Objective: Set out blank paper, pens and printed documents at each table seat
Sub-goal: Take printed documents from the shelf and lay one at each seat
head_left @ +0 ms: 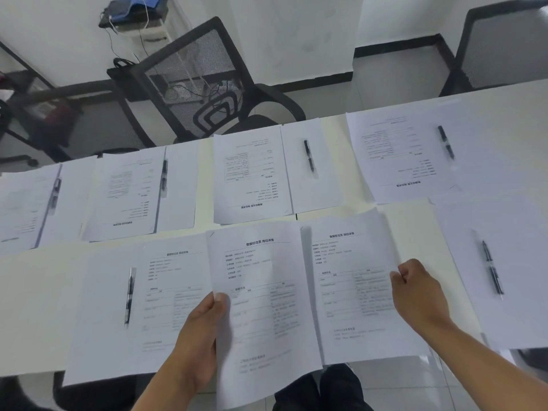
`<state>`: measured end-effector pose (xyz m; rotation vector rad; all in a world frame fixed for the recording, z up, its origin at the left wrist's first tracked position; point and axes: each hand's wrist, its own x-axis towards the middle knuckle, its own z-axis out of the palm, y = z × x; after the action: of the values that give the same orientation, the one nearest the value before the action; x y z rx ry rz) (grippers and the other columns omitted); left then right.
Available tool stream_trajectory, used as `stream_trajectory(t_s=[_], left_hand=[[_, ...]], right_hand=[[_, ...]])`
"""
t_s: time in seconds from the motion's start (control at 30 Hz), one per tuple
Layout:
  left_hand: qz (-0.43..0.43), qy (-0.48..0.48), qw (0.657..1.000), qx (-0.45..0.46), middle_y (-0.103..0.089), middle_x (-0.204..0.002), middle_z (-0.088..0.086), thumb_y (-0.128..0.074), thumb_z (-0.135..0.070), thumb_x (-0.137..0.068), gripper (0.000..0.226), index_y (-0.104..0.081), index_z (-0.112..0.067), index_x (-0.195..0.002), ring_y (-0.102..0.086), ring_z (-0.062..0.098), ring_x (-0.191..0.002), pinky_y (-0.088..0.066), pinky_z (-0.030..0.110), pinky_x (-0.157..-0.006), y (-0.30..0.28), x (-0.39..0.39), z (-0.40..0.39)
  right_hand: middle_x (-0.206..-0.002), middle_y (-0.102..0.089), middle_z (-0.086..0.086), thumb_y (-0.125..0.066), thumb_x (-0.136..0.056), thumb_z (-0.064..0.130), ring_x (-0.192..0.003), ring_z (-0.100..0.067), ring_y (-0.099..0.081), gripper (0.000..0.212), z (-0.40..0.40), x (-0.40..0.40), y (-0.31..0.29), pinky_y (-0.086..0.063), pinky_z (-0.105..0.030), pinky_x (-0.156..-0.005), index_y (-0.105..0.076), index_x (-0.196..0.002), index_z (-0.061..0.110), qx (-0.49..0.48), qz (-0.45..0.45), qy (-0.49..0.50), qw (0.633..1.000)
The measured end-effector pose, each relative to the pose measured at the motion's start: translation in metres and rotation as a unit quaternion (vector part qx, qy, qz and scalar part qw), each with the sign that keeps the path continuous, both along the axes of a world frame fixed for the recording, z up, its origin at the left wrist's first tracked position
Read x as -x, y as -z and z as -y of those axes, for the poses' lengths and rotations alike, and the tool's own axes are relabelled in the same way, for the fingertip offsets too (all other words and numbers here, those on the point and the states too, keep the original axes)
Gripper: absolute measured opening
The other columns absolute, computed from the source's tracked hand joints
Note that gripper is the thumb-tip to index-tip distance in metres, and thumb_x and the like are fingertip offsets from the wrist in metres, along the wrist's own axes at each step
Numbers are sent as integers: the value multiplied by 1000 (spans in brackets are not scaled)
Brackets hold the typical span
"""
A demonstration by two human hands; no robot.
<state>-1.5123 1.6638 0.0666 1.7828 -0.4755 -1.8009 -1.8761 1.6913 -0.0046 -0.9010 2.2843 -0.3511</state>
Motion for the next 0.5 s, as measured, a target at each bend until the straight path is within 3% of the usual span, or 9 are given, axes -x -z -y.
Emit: stream_trajectory(t_s=[0.17,0.37,0.5], left_hand=[[1,12,1000,25,-80,-129,9,-49,-27,-116,33,-73,-14,-135,-79,28,-116,-62,43,-92,-11,4,4],[-5,9,1000,20,-79,-132,11,-49,-27,-115,33,-72,-14,-136,-78,31,-118,-60,45,-97,-10,9,2],[-2,14,1000,13,-78,-132,12,-52,-28,-114,34,-75,-12,-133,-76,33,-121,-53,53,-112,-8,13,-2]], right_hand=[[-82,-64,-6,-50,-107,20,-72,-27,-61,21,1,2,3,-47,-37,-56,-52,-86,15,7,-22,-1,1000],[-82,-59,-2,-50,-105,20,-82,-28,-58,23,2,3,5,-52,-41,-66,-51,-82,16,-2,-56,-15,998],[-81,-59,-2,-50,-104,19,-82,-29,-58,22,3,4,4,-54,-43,-68,-50,-82,15,-2,-67,-12,998]])
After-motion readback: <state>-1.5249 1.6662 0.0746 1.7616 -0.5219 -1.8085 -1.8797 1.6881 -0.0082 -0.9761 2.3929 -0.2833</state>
